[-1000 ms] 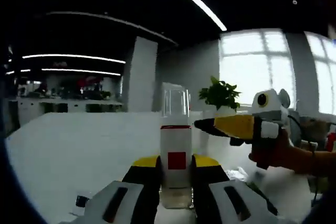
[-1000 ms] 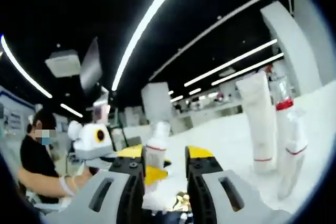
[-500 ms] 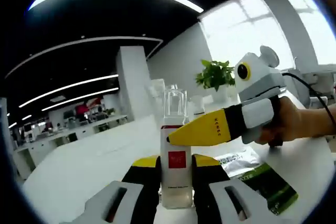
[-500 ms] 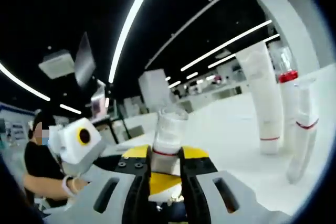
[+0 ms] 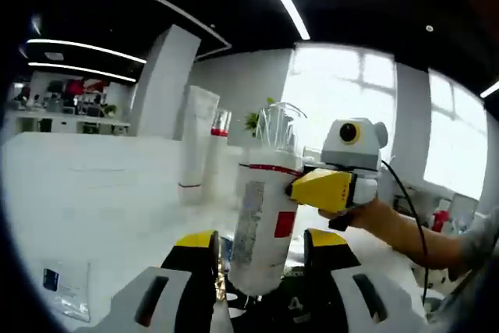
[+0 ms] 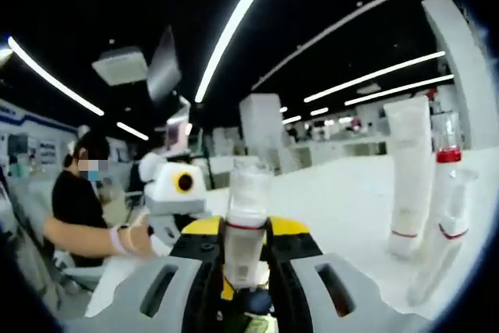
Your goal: Arrange the skincare products in the storage area until every visible bottle or jar stands upright without overlapping.
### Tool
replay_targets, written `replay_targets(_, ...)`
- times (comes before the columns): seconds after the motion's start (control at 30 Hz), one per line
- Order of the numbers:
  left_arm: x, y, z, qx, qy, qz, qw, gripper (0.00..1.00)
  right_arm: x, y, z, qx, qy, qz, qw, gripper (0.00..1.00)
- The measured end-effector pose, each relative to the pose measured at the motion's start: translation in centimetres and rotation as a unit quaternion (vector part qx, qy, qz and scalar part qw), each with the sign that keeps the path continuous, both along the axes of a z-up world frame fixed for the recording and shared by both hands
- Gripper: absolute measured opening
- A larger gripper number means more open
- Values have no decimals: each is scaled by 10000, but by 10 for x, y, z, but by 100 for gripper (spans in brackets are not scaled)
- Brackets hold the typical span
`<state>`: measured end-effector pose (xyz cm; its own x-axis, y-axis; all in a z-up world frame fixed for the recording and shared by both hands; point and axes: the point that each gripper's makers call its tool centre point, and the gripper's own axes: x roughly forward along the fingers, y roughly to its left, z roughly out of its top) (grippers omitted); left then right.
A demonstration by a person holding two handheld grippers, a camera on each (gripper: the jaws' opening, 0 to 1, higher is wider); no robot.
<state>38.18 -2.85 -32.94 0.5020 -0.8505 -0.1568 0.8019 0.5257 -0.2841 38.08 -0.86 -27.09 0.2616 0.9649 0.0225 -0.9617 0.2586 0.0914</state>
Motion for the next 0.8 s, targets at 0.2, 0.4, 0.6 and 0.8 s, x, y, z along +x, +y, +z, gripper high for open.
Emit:
replay_targets(0.2, -9, -8, -6, 203, 24, -325, 9993, 30, -15, 3, -3, -138, -313, 271, 9990, 19)
replay_targets(0.4, -10, -10, -6, 391, 23, -89, 9992, 27, -10, 4, -1, -66, -203, 18, 9998, 20)
replay_targets(0.6, 11, 8, -8, 758, -206, 764, 9940, 26, 9, 11, -8, -220, -147, -919, 9954, 26)
replay_targets(0.8, 25, 25, 2, 1410, -1132, 1691, 9689, 26, 20, 19, -21, -96, 464, -1336, 9899, 38)
